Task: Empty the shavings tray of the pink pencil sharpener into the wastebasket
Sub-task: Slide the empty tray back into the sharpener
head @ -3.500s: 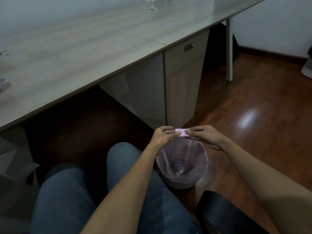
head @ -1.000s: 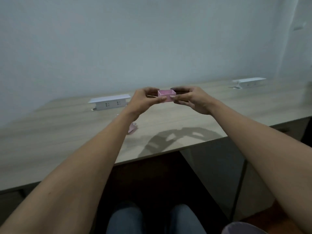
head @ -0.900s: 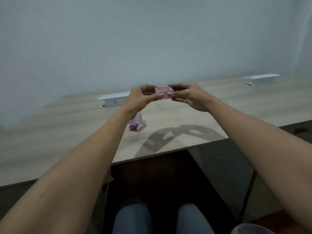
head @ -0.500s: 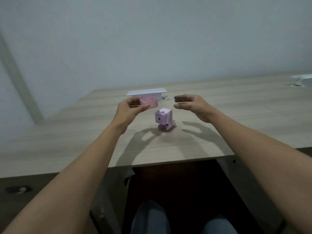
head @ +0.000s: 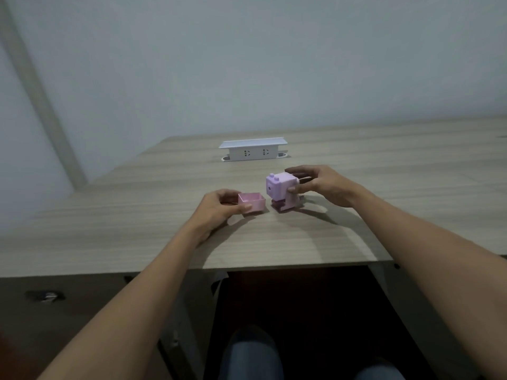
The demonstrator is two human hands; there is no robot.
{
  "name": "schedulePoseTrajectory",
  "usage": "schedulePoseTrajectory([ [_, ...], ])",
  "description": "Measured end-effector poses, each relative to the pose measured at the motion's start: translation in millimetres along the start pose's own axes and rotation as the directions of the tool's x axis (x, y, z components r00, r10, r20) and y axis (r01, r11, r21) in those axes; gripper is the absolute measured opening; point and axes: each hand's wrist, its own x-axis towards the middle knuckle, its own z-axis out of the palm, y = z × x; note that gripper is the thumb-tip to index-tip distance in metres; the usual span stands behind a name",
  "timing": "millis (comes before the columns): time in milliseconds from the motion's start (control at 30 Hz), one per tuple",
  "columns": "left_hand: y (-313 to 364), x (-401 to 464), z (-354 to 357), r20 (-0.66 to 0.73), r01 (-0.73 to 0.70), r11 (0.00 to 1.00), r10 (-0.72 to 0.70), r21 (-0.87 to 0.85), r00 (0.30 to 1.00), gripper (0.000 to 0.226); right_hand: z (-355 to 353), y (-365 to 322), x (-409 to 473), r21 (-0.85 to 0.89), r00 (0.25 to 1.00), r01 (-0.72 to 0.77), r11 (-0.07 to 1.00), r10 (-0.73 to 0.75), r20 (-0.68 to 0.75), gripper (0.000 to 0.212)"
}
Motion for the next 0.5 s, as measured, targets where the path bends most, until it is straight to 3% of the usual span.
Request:
schedulePoseTrajectory([
  [500,3.5,11.3,15.4,0.082,0.002,1.0,0.0,-0.021,0.997,0.053,-0.7,4.5,-11.8,0.055,0.999,0.003,0.998,-0.005,0.041,0.045],
])
